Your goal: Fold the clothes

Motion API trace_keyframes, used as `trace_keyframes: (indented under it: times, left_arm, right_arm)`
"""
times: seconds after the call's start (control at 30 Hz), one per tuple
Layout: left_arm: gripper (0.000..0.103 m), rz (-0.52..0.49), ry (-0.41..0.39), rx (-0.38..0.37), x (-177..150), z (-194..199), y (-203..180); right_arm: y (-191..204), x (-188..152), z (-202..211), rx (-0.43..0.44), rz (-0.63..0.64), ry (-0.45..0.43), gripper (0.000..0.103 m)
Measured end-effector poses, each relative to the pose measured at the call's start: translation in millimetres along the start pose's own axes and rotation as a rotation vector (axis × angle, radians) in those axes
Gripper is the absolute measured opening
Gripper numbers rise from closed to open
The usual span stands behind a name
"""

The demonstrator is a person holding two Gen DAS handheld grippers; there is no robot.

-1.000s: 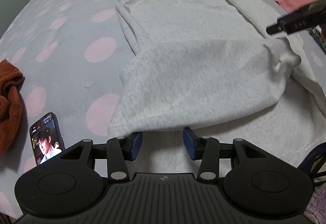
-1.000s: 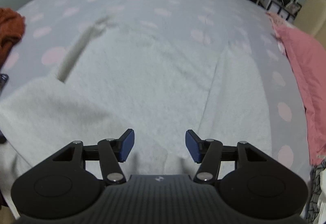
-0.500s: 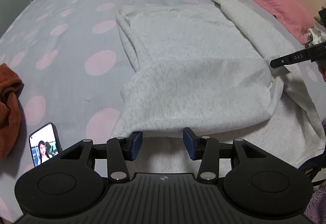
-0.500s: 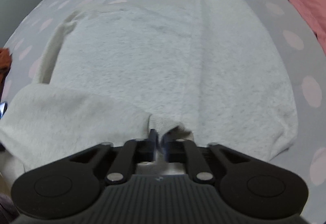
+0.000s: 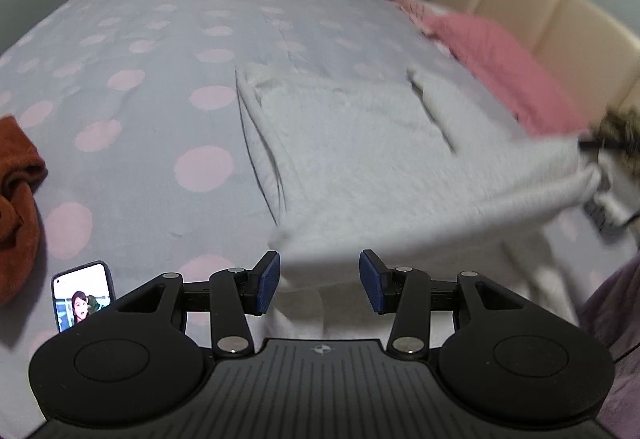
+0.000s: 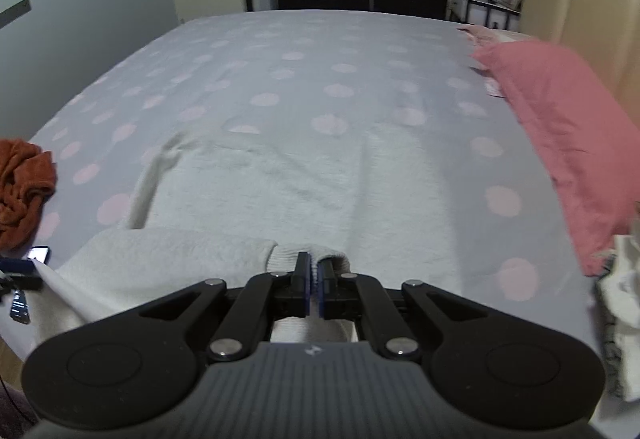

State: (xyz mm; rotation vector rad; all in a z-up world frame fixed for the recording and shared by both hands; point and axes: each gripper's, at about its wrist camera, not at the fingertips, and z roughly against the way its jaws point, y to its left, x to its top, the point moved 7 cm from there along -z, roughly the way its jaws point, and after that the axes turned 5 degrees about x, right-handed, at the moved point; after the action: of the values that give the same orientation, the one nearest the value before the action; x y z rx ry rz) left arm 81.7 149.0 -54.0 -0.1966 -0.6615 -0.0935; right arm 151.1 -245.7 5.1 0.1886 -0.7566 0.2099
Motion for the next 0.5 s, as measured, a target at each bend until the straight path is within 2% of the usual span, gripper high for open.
trace_keyframes:
  times: [0.13,0.23,0.33,0.5]
  left_arm:
    - [0.044,0.015,0.007,0.078,5.4,-3.5,13.1]
    - [0.044,0.006,0.037,0.091,6.1,-17.1,8.8]
    - [0.044,0.006,0.068,0.089,7.8,-34.9,-0.7]
    - [0.045,0.083,0.111,0.093,19.3,-73.4,-11.4]
  right_arm:
    - [-29.8,-19.2,-14.2,-0.099,-0.022,0.037,0.004]
    - [-46.9,-37.4,-28.1,-0.127,-0.052,0.083,0.004]
    - [-58.4,-47.6,-38.3,-0.181,-0.02,0.109,0.004]
    - [-65.7,-56.6,-50.3,-0.17,-0.038,0.131,0.004]
